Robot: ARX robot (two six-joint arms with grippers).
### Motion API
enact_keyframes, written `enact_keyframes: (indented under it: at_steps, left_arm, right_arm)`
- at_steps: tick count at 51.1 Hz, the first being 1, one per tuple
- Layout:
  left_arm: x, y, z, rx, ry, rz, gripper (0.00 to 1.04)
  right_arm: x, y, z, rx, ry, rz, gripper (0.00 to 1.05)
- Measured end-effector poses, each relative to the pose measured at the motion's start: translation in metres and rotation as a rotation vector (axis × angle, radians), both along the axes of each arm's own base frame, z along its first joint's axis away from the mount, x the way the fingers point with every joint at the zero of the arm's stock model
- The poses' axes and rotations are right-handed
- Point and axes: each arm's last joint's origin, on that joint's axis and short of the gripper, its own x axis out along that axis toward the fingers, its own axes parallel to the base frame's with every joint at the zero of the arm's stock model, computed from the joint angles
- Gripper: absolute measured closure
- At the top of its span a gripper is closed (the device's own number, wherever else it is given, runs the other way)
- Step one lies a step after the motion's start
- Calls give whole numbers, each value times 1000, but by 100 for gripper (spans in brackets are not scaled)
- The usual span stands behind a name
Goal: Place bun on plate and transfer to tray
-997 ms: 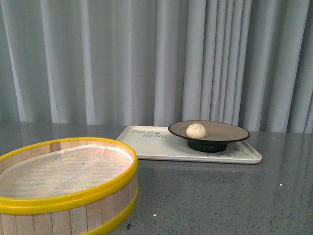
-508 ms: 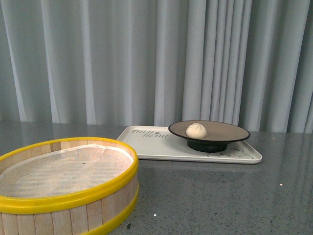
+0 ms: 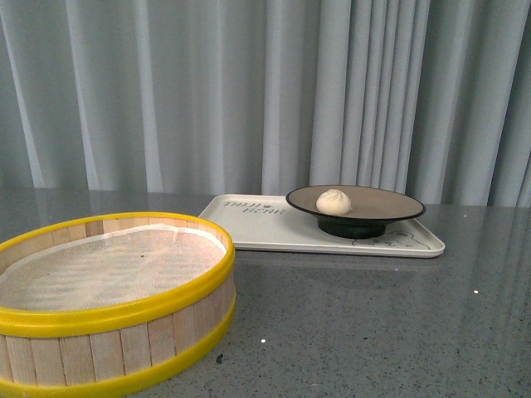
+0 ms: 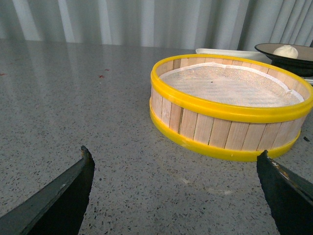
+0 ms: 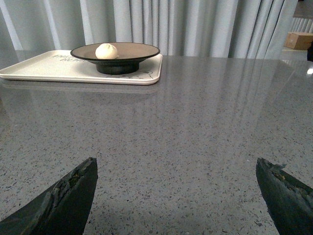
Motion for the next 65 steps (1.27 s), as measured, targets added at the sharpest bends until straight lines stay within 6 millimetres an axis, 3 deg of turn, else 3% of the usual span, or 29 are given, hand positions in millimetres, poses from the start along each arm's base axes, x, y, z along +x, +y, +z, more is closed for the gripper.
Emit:
enact_keyframes:
  at_steps: [65]
  left_arm:
    - [0, 0, 0, 0, 0, 0, 7]
  right_arm:
    - [0, 0, 0, 0, 0, 0, 8]
